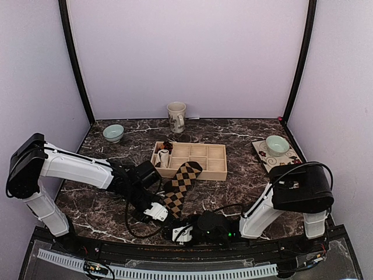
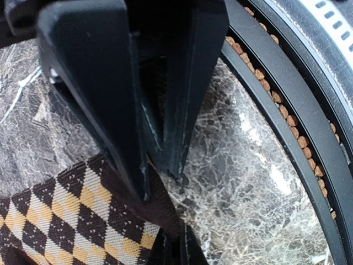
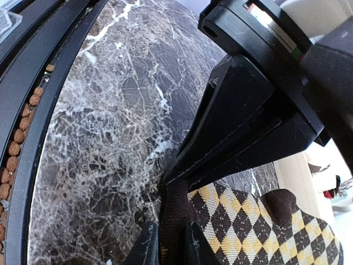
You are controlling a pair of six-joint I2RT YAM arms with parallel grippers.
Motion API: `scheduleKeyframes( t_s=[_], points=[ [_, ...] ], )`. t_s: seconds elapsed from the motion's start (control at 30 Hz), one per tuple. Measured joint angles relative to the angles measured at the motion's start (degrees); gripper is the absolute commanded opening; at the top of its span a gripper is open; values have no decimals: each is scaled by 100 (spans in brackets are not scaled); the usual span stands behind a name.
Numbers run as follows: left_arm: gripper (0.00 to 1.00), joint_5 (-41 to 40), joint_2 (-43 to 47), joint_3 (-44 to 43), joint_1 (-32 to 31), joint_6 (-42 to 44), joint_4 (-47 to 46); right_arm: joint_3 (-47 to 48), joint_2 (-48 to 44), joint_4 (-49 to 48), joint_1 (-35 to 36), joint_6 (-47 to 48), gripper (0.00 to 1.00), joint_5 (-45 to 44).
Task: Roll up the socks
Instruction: Roll the sock at the center of the board.
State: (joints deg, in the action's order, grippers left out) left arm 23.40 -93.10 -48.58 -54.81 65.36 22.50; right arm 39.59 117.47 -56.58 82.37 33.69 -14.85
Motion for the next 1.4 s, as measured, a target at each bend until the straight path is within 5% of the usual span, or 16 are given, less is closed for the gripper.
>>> scheduleKeyframes(
  t_s=[0.23,0.67,0.97,1.13,1.4],
  points=[
    [9,52,0,-74,52,-74,118,0,55,-160,0,-415,0,-2],
    [34,-192,190,142,149,-533,-9,0,0,44,17,-1469,0,107],
    [36,-428,798,623,424,-802,-109,-46,-149,420,37,-1895,0,249],
    [35,-505,2004,1261,544,-680,-358,17,-173,597,22,-2188,0,476],
    [32,-468,2774,1974,404,-297,-1086,402,-177,1134,-501,-3191,0,1759]
  ],
)
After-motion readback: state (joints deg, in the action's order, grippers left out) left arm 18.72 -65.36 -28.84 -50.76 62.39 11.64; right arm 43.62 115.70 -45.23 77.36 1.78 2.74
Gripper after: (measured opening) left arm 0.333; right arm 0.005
